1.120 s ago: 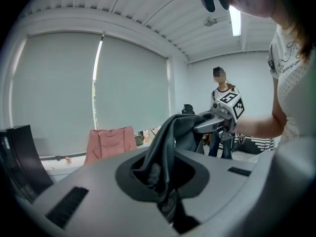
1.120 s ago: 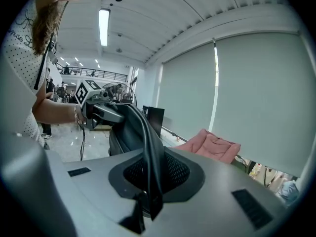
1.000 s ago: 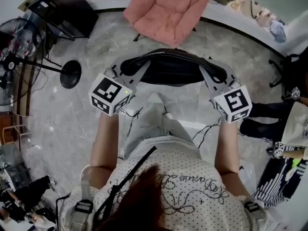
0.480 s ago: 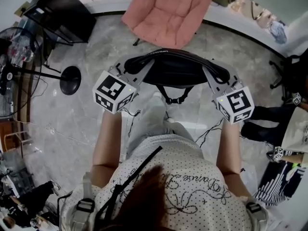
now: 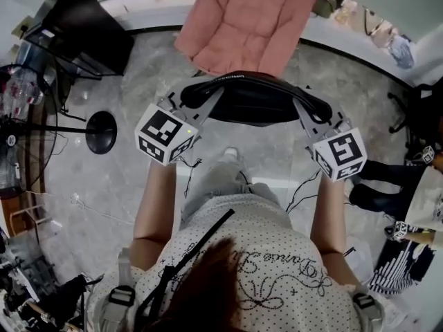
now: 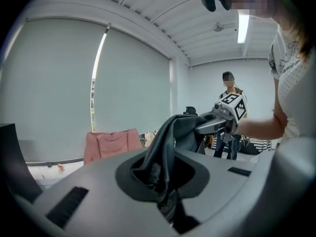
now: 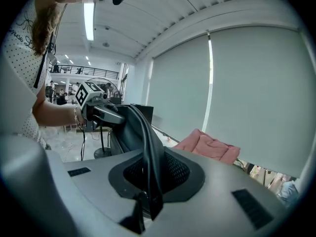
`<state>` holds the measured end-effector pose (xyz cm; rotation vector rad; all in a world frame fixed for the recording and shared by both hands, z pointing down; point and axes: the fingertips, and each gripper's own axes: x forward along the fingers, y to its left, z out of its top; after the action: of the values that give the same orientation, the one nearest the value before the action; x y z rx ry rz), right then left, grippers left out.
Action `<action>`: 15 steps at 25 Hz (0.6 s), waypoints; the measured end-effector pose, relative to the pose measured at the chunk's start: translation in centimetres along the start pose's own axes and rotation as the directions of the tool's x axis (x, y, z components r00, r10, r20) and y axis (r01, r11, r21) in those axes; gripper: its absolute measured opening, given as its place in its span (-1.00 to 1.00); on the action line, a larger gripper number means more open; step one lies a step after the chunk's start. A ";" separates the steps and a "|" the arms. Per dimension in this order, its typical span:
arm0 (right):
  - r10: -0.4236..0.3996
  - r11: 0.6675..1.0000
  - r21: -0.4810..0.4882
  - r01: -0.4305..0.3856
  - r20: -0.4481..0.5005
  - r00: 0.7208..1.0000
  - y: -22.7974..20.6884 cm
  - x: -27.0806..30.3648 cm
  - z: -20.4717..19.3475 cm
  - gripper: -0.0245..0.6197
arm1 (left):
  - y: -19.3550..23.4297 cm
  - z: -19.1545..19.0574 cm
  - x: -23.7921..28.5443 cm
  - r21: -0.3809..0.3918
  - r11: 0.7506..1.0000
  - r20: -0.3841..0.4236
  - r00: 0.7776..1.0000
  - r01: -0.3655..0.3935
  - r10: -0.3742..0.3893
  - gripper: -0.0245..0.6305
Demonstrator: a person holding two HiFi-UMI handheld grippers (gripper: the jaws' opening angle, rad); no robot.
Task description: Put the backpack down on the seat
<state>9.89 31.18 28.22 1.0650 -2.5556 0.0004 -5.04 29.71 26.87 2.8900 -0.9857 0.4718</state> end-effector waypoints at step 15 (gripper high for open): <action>-0.040 0.999 0.002 0.040 -0.015 0.999 -6.7 6.5 2.3 -0.76 | 8.5 2.2 5.8 0.007 0.999 0.014 0.999 0.040 -0.040 -0.83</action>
<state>9.55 21.59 27.29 1.1123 -2.5210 0.0017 -5.21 19.23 26.10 2.9167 -0.9279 0.4528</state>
